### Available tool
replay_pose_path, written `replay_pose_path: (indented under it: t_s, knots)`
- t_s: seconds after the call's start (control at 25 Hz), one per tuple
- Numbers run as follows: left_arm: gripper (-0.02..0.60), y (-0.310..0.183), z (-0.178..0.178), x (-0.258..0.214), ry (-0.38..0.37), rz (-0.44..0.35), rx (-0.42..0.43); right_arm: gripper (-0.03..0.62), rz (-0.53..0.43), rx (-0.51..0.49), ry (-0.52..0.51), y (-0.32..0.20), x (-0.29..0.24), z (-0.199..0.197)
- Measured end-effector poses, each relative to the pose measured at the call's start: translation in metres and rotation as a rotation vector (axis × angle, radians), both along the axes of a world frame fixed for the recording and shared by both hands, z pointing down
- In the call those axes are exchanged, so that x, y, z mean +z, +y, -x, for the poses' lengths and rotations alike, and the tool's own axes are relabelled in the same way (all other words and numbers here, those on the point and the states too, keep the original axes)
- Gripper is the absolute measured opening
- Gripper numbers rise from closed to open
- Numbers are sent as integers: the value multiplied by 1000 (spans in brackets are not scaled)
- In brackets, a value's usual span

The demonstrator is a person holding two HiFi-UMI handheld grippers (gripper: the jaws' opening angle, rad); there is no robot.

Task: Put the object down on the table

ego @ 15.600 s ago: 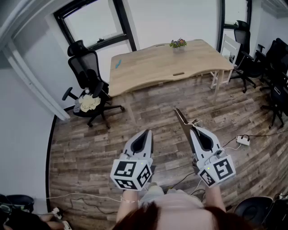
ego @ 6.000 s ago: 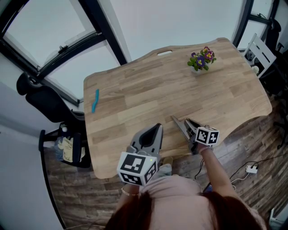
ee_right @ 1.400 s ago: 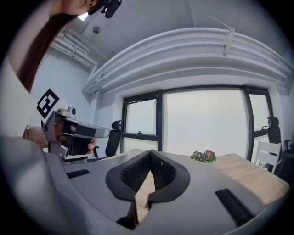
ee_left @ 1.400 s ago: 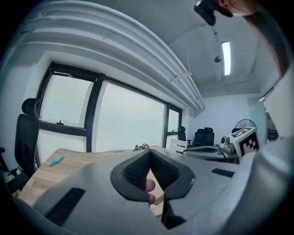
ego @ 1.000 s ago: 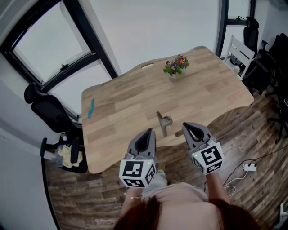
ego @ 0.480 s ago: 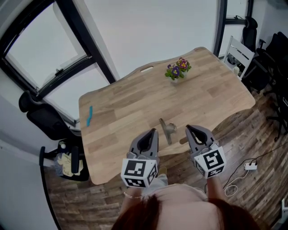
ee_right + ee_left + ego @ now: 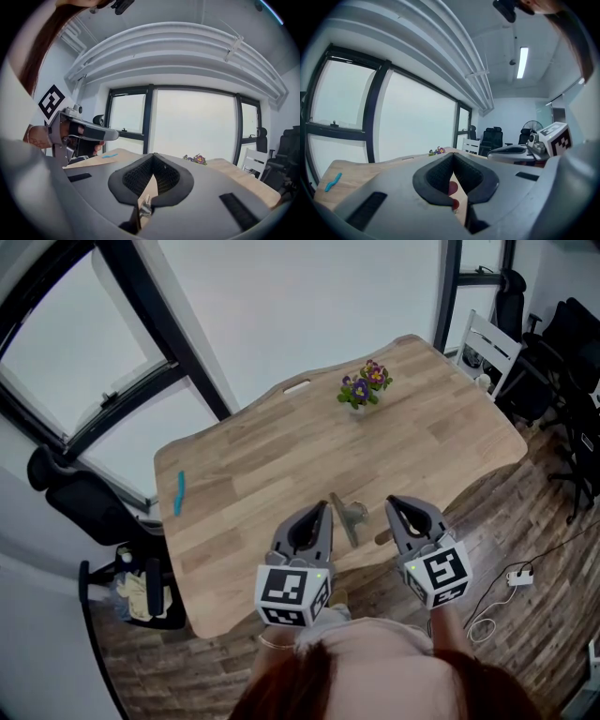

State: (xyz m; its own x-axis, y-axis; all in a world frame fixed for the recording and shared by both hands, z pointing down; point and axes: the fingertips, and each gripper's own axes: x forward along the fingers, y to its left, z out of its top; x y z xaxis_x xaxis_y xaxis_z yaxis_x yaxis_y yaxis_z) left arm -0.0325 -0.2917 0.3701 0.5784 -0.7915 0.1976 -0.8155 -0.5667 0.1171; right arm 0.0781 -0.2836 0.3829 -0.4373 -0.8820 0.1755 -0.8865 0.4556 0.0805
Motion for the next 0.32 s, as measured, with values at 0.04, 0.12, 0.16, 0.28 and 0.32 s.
replay_pose_path:
  t_s: [0.04,0.12,0.16,0.28,0.32]
  knots:
    - [2,-2,-2,0,-1,2,4,0,2,0,0,-1,0,0]
    - [2,-4,-4,0,0,3,10,0,5,-2,-1,-3,0,0]
    - [2,-5,-6,-1,1,3,12,0,6,-3,-1,-3,0,0]
    - [2,-7,-9,-2,7,3,15,0,10,-4,3,-5,0,-1]
    - [2,-8,-10,-2,9,3,17,0,11,-4,4,-6,0,-2]
